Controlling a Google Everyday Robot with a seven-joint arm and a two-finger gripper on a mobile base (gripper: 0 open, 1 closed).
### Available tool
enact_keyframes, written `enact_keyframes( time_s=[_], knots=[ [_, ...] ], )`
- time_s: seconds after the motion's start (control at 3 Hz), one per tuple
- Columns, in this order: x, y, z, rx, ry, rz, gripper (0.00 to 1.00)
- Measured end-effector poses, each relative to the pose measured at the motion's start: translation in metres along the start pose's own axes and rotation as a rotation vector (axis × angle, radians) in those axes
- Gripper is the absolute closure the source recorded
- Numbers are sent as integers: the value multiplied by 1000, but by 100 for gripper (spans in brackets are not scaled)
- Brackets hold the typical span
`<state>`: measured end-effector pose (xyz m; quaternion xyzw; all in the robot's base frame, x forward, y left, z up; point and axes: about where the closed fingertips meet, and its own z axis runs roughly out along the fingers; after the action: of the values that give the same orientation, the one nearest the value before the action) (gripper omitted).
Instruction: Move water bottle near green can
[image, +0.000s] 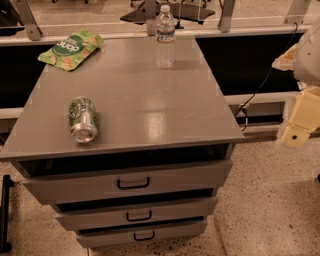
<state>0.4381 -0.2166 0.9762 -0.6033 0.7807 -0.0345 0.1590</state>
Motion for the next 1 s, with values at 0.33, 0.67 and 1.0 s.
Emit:
enact_keyframes(
  time_s=[0.33, 0.67, 1.0],
  knots=[
    [0, 0, 0, 0, 0, 0, 0],
    [-8, -13, 7, 8, -48, -5, 0],
    [-27, -56, 26, 41, -124, -18, 0]
  ],
)
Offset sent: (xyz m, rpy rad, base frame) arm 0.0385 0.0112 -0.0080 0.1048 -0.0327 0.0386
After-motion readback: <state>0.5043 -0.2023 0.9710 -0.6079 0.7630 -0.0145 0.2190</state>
